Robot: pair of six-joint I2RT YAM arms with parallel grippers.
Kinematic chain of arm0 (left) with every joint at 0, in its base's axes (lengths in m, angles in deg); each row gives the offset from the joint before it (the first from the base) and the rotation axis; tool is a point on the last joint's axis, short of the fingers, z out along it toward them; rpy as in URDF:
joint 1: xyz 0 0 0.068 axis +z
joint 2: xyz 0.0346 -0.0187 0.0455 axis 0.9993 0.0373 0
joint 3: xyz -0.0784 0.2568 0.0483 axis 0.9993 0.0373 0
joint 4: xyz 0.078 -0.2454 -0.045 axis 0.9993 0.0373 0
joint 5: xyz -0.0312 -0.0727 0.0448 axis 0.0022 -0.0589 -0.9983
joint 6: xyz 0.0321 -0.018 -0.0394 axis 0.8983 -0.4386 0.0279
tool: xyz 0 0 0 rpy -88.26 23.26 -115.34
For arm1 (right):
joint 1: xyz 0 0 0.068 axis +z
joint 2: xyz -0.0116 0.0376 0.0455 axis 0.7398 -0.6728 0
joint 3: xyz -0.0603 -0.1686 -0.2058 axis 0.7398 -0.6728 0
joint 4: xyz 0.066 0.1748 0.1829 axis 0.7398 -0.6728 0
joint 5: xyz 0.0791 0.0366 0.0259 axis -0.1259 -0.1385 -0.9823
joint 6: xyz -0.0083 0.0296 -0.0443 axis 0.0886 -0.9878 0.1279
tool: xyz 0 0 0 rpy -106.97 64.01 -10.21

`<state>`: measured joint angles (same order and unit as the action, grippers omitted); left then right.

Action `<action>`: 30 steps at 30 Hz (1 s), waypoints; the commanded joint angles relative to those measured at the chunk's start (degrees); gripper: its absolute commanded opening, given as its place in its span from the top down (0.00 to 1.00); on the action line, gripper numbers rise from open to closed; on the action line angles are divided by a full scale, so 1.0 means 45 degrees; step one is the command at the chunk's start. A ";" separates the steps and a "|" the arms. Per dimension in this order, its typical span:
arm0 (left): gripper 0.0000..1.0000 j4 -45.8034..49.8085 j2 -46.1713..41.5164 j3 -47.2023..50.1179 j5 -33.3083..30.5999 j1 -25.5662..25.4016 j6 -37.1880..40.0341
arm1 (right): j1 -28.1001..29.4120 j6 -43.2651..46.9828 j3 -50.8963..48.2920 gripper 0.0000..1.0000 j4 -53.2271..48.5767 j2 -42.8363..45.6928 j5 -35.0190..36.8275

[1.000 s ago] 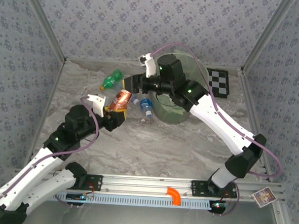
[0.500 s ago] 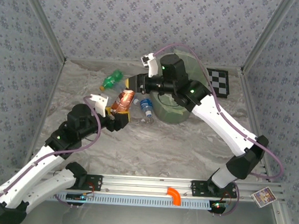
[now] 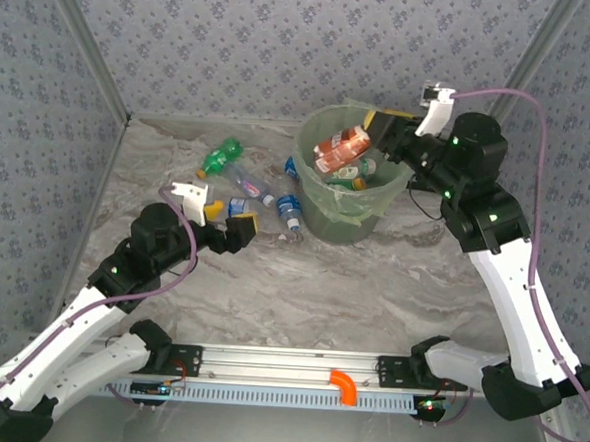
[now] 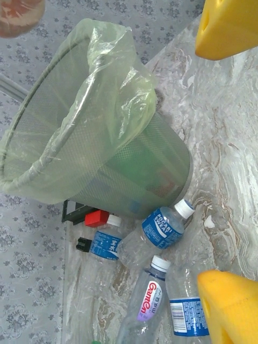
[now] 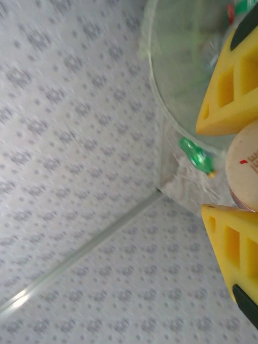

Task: Put the plastic bottles in the bin

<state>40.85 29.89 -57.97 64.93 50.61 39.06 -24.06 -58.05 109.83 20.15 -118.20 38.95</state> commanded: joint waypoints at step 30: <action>0.00 0.1209 -0.2900 0.1132 -0.1361 0.0000 -0.0254 | 0.1803 0.3631 0.4070 0.72 -0.4101 -0.8160 0.3683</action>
<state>46.86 17.23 -53.34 59.40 50.61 37.58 -15.47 -42.35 129.44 9.79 -152.53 53.60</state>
